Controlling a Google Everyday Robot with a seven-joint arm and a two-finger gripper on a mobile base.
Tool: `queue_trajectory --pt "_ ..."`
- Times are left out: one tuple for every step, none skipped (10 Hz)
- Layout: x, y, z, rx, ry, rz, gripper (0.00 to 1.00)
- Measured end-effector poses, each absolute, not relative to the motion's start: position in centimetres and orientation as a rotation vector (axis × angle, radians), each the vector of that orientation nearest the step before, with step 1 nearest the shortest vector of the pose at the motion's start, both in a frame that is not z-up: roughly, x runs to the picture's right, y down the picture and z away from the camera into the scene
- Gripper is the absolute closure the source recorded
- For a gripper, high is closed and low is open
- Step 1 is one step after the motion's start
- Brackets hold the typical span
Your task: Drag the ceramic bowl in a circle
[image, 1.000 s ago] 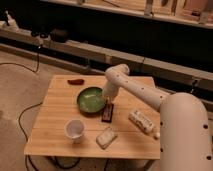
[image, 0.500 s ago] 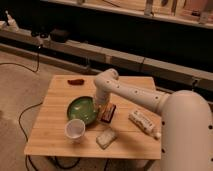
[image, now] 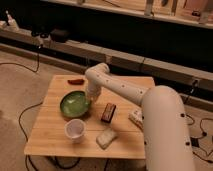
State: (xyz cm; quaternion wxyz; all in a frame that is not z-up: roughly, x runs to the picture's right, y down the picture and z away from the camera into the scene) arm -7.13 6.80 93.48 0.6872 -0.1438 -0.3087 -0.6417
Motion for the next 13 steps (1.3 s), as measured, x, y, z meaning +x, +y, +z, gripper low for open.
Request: queue_trajectory --pt "-6.0 5.4 94.7 -0.313 -0.674 -1.394 1.00" --pt "-4.9 4.4 95.2 -0.306 -0.660 -1.363 1.00" --pt "-3.9 3.9 95.3 -0.304 -0.649 -1.342 1.00" --pt "-1.4 3.3 95.3 -0.305 -0.621 -1.290 1.00" --pt "0.7 3.3 94.9 -0.309 -0.601 -1.249 1.00" --pt "3.0 3.9 94.0 -0.319 -0.583 -1.208 1.00" --pt "4.6 4.8 93.2 -0.334 -0.573 -1.182 1.00" --pt "6.9 7.6 91.4 -0.376 -0.567 -1.146 1.00" --pt "7.5 11.1 89.4 -0.424 -0.586 -1.141 1.00" --pt "7.0 13.1 88.1 -0.449 -0.605 -1.154 1.00" --pt "5.4 15.1 86.6 -0.464 -0.635 -1.195 1.00" --pt "3.5 15.9 85.7 -0.455 -0.660 -1.235 1.00" --pt "0.9 16.0 85.2 -0.430 -0.686 -1.283 1.00"
